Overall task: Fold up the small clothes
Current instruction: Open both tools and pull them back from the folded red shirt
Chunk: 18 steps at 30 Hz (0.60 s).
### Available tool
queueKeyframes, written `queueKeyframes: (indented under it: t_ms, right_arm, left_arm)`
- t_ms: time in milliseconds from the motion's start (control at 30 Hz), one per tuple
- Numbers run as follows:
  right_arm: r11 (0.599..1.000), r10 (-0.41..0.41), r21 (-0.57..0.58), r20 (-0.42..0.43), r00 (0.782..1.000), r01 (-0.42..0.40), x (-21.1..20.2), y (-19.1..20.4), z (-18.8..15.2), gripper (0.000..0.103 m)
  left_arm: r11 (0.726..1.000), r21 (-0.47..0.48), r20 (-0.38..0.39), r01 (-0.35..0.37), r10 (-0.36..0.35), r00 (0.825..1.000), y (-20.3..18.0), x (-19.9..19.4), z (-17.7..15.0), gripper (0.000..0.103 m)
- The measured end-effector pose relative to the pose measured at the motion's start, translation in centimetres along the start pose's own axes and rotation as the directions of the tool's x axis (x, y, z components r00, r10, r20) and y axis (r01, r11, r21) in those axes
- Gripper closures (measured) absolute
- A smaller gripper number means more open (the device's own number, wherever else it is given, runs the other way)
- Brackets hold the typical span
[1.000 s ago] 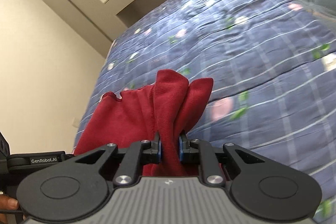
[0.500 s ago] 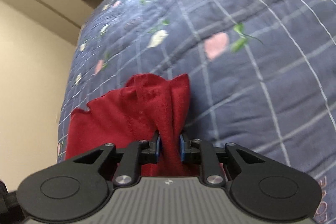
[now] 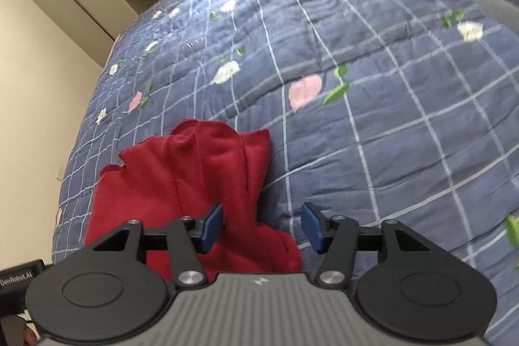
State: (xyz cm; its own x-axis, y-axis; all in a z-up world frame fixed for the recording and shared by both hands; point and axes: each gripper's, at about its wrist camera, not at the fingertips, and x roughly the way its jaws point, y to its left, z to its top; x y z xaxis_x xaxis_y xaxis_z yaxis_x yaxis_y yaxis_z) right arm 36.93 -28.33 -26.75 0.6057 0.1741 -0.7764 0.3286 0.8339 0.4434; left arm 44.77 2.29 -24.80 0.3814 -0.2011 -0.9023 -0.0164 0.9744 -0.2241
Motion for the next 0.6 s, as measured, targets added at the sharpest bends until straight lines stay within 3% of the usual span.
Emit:
queueKeyframes:
  t_ms: [267, 400, 600]
  right_arm:
    - [0.987, 0.073, -0.152, 0.196, 0.978, -0.043, -8.9, 1.2, -1.1, 0.017]
    - [0.969, 0.118, -0.241, 0.230, 0.966, -0.061, -14.0, 2.0, -1.9, 0.005]
    - [0.931, 0.192, -0.353, 0.264, 0.945, -0.091, -23.8, 2.1, -4.3, 0.000]
  left_arm:
    - [0.999, 0.007, 0.109, -0.052, 0.051, 0.993, -1.6, -5.9, -2.5, 0.015]
    - [0.997, 0.001, 0.168, -0.078, 0.077, 0.983, -2.8, -10.1, -4.7, 0.012]
    - [0.995, 0.008, 0.275, -0.103, 0.097, 0.957, -5.0, -18.8, -9.5, 0.004]
